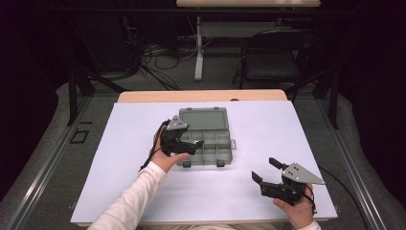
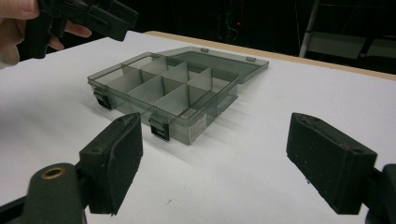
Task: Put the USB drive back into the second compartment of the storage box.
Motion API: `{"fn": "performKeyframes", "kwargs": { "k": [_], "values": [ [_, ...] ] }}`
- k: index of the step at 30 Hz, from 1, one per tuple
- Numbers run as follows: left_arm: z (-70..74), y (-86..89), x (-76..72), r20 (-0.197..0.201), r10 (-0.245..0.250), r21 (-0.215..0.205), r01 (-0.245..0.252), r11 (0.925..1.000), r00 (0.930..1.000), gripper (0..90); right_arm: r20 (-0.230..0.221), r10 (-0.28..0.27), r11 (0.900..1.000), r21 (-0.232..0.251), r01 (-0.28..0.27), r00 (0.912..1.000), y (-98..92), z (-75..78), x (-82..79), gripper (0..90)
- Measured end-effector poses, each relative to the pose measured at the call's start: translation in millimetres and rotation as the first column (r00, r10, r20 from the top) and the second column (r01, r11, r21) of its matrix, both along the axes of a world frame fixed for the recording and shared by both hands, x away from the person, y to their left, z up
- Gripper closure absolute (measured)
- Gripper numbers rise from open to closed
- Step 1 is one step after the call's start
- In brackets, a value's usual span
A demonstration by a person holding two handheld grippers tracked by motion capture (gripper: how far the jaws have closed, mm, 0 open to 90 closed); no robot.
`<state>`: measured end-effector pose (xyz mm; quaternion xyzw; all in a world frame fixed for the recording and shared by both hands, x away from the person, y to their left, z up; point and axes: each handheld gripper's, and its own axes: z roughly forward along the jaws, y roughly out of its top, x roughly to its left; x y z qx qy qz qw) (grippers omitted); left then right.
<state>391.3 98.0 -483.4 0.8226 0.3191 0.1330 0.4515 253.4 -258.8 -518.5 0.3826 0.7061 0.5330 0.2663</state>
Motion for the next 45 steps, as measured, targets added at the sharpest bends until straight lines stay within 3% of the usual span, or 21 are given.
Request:
{"fn": "performKeyframes", "kwargs": {
  "k": [2,8,18,25,35,39,45],
  "values": [
    [0.6,1.2,-4.0,-0.002,0.003,-0.009,-0.003,1.0000,1.0000,9.4,0.001,0.000,1.000,0.000,0.000,1.0000,0.1,0.0,-0.1,18.5],
    [4.1,9.5,-16.4,0.003,-0.003,-0.033,0.003,0.9995,1.0000,7.9,0.003,-0.001,1.000,-0.001,0.001,1.0000,0.7,0.1,-0.7,18.5],
    [14.1,26.1,-39.8,0.042,-0.008,-0.084,0.012,0.9964,0.9991,6.2,-0.002,-0.004,1.000,-0.003,0.004,1.0000,0.3,0.3,-1.0,18.5],
    [8.2,39.1,-55.3,0.059,0.005,-0.083,0.000,0.9965,0.9983,6.2,0.005,-0.004,1.000,-0.004,0.004,1.0000,0.6,0.6,-1.4,18.5],
    [-10.3,64.5,-77.9,0.068,0.056,-0.174,-0.043,0.9837,0.9961,6.2,0.001,-0.002,1.000,-0.010,0.002,1.0000,0.6,0.4,-1.3,18.5],
    [-17.9,71.4,-84.0,0.090,0.075,-0.194,-0.057,0.9794,0.9931,6.2,-0.002,-0.003,1.000,-0.007,0.003,1.0000,1.0,0.0,-1.2,18.5],
    [-21.0,78.2,-89.4,0.114,0.080,-0.198,-0.057,0.9787,0.9903,6.3,0.001,0.001,1.000,-0.007,-0.001,1.0000,1.3,-0.6,-0.9,18.4]
  ]
}}
